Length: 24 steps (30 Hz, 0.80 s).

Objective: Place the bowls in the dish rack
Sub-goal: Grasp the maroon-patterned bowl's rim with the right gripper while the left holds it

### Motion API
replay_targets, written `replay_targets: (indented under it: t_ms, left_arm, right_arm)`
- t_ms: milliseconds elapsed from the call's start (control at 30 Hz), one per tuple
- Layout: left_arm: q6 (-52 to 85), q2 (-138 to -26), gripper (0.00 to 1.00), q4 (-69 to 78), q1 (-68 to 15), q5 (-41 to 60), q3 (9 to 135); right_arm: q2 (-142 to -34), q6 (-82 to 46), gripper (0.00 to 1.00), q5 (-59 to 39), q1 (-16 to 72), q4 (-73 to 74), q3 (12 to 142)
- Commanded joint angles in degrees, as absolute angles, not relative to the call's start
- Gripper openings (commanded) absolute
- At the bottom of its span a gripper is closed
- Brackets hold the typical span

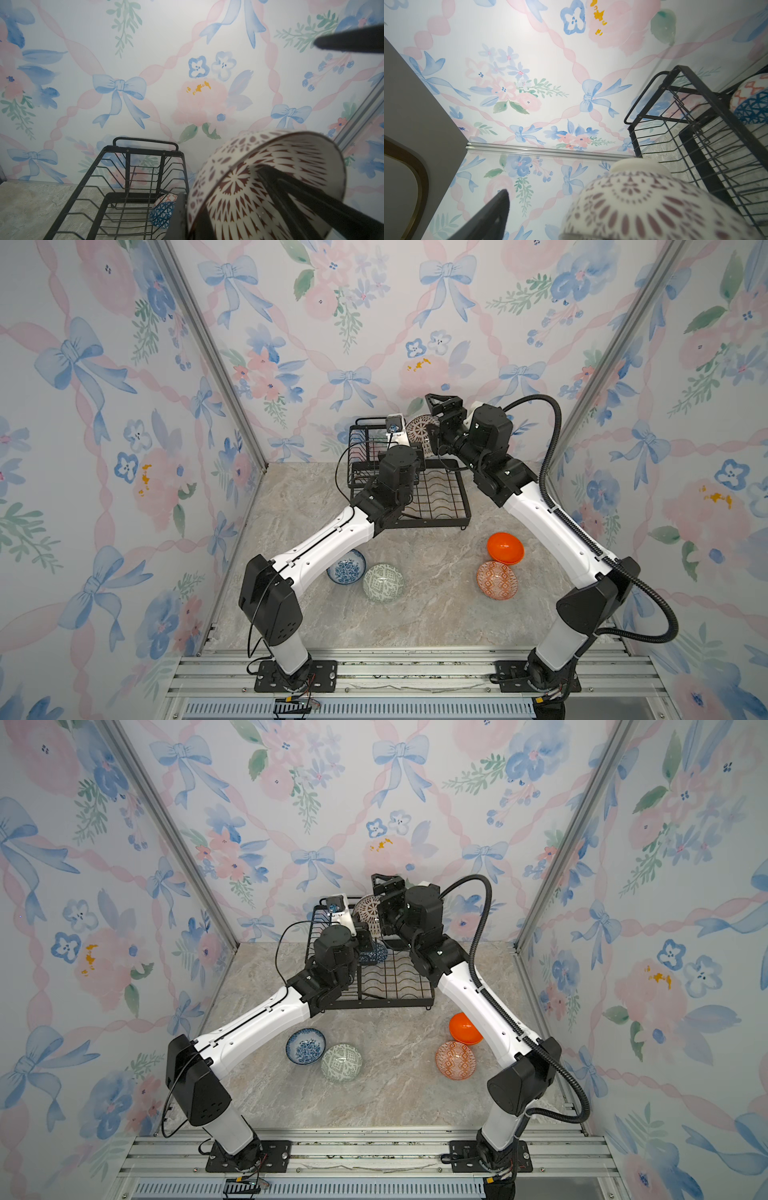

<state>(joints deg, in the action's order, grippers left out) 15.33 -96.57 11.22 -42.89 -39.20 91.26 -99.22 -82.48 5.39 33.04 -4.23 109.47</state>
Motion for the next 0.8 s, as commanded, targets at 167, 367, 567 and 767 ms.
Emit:
replay_targets:
  t_ms: [167, 367, 567, 767]
  left_arm:
    - [13.4, -96.2, 0.0, 16.2, -43.5, -41.4, 90.9]
    - [12.1, -96.1, 0.0, 16.8, -43.9, -42.2, 90.6]
    - [12.4, -95.6, 0.0, 16.9, -44.0, -43.3, 89.7]
    - [12.1, -95.4, 0.0, 16.9, -44.0, -43.9, 89.6]
  right_arm:
    - [-99.3, -87.0, 0.66, 6.4, 31.7, -1.9, 107.8]
    - [-99.2, -87.4, 0.48, 6.4, 31.8, -2.5, 108.0]
    - [-99.1, -89.4, 0.3, 5.8, 32.1, -2.4, 107.3]
    - [-98.3, -89.9, 0.16, 5.8, 32.2, -2.2, 106.0]
